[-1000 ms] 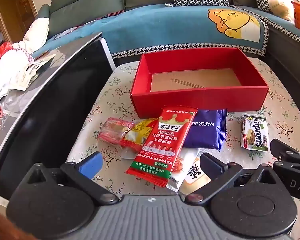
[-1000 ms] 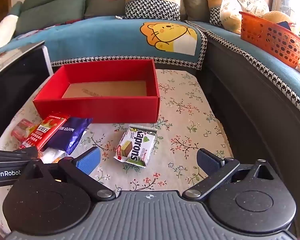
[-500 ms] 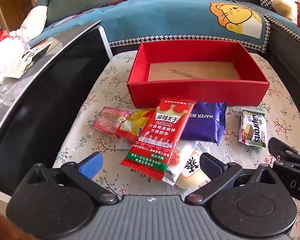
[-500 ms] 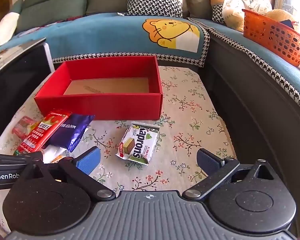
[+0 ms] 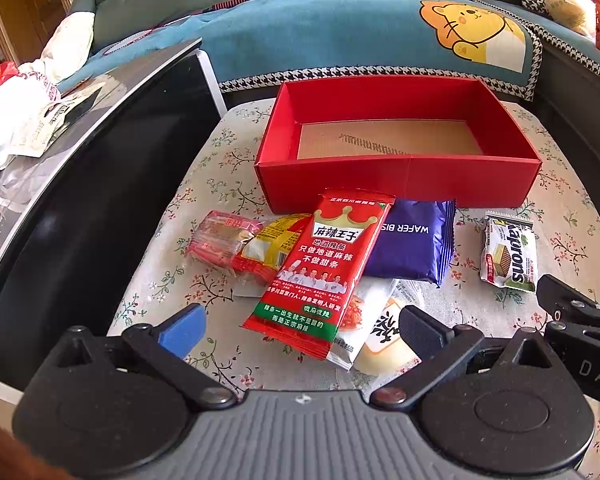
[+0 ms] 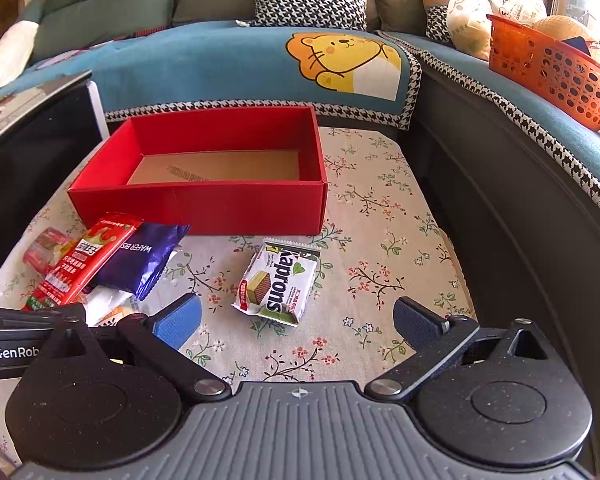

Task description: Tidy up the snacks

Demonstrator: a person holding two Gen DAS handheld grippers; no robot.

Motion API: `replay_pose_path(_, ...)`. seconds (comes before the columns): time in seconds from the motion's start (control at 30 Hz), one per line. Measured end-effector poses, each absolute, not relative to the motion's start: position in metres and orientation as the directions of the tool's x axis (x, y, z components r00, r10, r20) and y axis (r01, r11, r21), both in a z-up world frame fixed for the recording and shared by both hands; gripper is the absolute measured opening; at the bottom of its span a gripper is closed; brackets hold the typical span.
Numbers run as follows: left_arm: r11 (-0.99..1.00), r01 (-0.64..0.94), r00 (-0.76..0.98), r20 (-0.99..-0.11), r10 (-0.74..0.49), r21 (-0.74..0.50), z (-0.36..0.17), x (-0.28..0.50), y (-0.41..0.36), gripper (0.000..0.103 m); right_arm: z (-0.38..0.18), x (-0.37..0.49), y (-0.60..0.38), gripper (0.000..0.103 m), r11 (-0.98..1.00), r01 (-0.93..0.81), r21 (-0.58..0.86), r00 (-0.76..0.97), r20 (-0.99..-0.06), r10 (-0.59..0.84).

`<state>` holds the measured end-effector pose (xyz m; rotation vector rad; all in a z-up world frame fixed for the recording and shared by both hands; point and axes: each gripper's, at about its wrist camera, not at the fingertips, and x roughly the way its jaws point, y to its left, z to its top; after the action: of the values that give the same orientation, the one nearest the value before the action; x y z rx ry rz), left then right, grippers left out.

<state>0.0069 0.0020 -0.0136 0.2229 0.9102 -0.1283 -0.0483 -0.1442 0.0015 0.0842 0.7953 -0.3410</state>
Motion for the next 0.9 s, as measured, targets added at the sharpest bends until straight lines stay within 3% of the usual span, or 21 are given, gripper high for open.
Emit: replay_pose_path(0.9,0.966,0.207,0.608,-0.794,-0.002,0.156,-0.0152,0.0068,0.0010,0.103,-0.0012,-0.0484,-0.1448,0.103,0.943,0.330,-0.049,0.645,-0.718,-0.262)
